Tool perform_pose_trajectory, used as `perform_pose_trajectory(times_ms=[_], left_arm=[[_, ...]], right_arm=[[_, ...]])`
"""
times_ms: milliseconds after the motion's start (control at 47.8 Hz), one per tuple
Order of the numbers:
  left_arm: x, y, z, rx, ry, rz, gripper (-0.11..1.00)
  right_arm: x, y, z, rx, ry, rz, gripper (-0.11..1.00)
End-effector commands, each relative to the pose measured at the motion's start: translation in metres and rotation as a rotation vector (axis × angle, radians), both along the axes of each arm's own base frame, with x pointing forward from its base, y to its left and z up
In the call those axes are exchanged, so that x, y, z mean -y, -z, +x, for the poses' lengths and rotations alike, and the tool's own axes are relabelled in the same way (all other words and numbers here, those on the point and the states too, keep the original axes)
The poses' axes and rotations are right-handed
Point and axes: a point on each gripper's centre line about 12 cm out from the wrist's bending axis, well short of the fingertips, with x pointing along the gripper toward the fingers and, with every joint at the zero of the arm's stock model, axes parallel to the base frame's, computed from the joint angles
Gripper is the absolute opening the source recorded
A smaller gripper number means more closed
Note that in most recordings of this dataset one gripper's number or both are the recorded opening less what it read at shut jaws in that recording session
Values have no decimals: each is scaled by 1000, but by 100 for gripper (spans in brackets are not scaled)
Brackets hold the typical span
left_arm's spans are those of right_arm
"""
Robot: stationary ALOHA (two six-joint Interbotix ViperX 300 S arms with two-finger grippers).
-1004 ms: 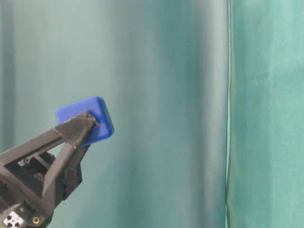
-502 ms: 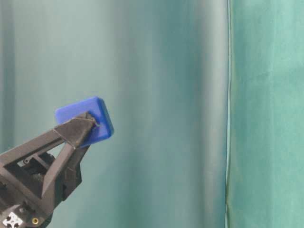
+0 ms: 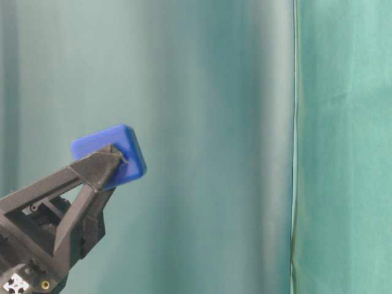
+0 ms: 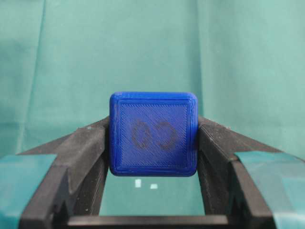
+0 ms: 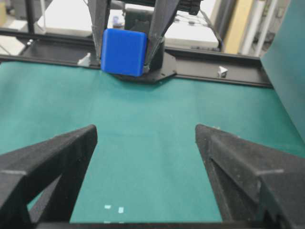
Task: Handover the blue block to the right arm after grasping it with the left arm, then place it in the designated position.
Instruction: 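Lift the blue cube with the left gripper toward the table center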
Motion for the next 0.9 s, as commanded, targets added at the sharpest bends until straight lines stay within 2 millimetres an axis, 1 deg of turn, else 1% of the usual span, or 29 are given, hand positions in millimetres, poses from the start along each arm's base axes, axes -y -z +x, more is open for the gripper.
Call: perform_pose_trajectory(times_ms=[0, 460, 669, 878], left_arm=[[1, -20, -1, 57, 4, 2, 47], [1, -21, -3, 97, 5, 1, 46], [1, -28, -9, 203, 6, -3, 47], [1, -27, -20, 333, 5, -12, 47]], right_arm=[[0, -11, 2, 28, 2, 1, 95], [0, -12, 3, 31, 1, -2, 95], [0, -12, 3, 34, -1, -14, 95], [-1, -13, 3, 41, -6, -36, 95]])
